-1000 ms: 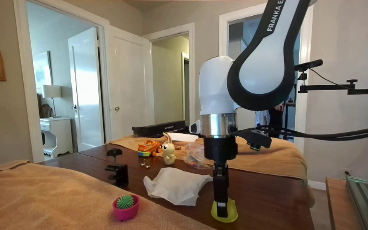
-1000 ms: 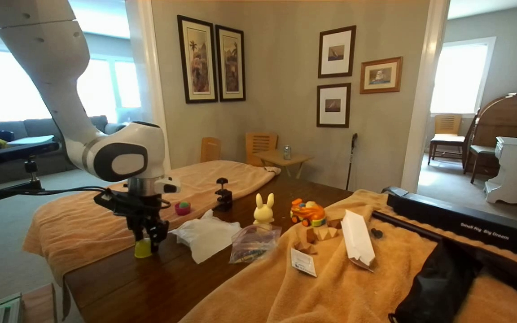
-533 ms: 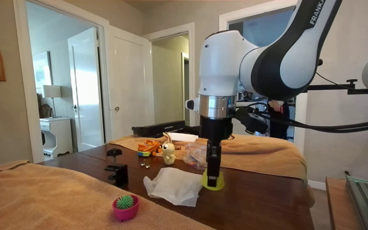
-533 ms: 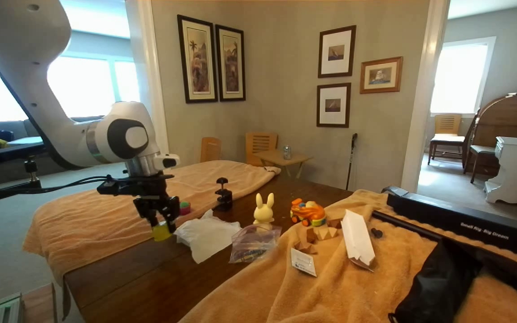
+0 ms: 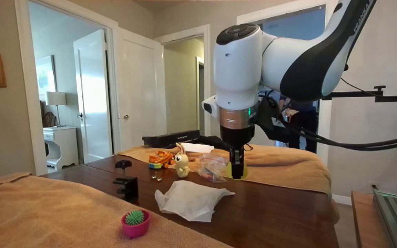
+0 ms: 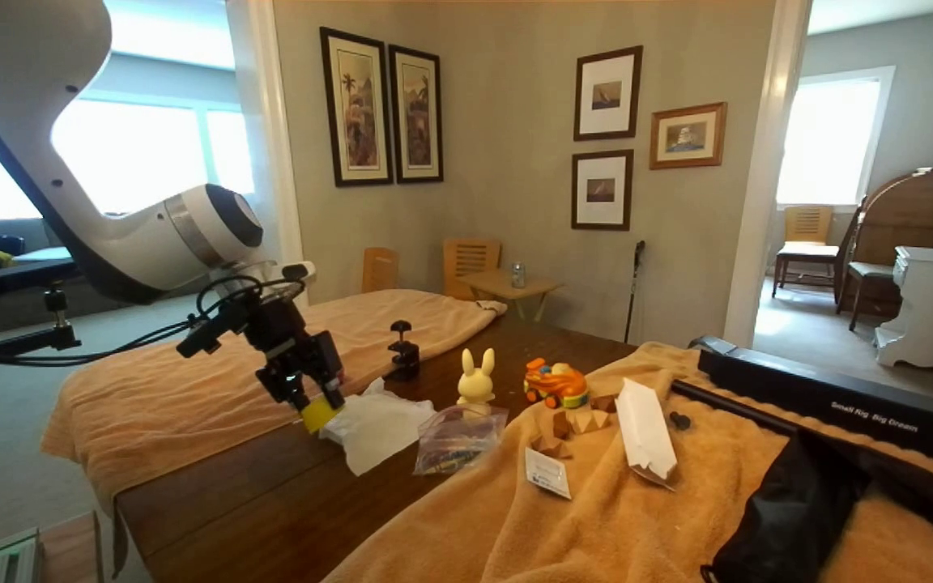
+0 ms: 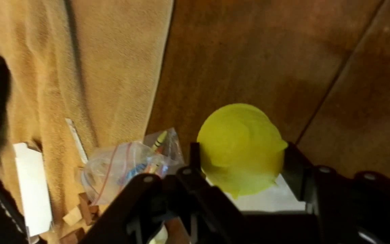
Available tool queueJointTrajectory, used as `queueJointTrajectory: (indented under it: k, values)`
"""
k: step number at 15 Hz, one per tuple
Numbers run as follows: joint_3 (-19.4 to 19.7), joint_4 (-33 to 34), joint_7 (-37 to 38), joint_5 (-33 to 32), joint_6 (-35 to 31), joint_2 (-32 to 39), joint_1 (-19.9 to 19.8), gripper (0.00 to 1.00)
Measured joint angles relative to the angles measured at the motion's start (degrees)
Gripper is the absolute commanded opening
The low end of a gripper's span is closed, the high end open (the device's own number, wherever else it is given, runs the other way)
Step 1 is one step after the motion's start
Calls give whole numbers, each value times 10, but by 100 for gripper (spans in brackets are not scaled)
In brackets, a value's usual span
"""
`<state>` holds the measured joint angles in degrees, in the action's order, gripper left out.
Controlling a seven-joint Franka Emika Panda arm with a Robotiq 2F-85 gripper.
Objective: Place the yellow bowl upright.
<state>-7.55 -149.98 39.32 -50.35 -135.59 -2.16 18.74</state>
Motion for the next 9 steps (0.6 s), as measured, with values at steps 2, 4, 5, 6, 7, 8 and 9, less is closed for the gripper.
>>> queueJointTrajectory:
  k: [2,4,5,6,7,8,9]
  values:
    - [-20,0,23,-23,55,4,-7,35]
    - [-34,0,41,-36,94,9,-9,35]
    - [-38,0,48,-41,108,11,-11,35]
    - [-42,0,57,-50,121,14,-12,35]
    - [-46,0,64,-59,136,16,-13,35]
    - [-50,0,69,-73,159,19,-13,35]
    - [-55,1,72,-84,189,21,-12,35]
